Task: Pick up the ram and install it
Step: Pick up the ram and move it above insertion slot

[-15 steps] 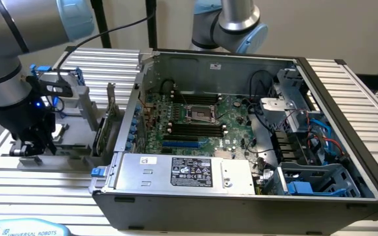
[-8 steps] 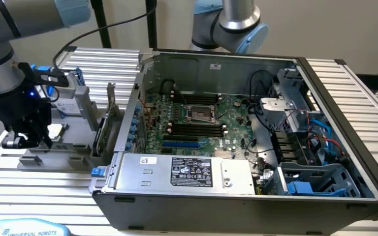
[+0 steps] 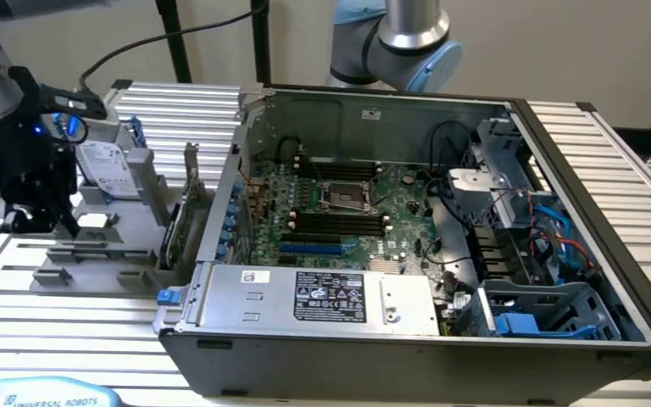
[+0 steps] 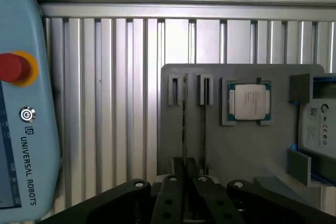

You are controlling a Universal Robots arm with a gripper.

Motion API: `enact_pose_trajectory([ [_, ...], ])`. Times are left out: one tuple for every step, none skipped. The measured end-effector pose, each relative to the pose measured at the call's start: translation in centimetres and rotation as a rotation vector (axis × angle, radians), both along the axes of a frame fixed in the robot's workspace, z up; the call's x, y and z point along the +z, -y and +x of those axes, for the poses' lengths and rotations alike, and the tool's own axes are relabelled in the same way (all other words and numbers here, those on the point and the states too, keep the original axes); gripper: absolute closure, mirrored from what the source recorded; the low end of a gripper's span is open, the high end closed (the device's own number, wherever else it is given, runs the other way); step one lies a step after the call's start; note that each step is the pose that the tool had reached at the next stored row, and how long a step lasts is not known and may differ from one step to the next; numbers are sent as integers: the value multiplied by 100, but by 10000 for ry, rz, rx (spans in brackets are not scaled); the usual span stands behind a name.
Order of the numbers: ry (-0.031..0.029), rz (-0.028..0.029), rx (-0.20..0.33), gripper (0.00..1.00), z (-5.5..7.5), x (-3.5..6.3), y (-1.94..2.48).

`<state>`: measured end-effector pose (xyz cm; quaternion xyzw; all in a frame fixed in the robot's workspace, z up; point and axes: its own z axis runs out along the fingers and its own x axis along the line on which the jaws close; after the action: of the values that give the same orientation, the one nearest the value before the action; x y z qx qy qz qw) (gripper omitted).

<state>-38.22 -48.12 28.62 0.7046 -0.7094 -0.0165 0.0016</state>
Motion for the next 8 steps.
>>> enact_pose_trajectory([
  [-1,-1,0,87,8,49,-2],
  [-1,-1,0,87,18,93,-3],
  [0,0,-1,87,29,137,-5],
  [-1,-1,0,87,45,179,-7],
  [0,0,0,87,65,215,-8],
  [1,3,-1,87,91,250,-9],
  [1,8,0,87,122,284,-11],
  [0,13,0,87,156,316,-11],
])
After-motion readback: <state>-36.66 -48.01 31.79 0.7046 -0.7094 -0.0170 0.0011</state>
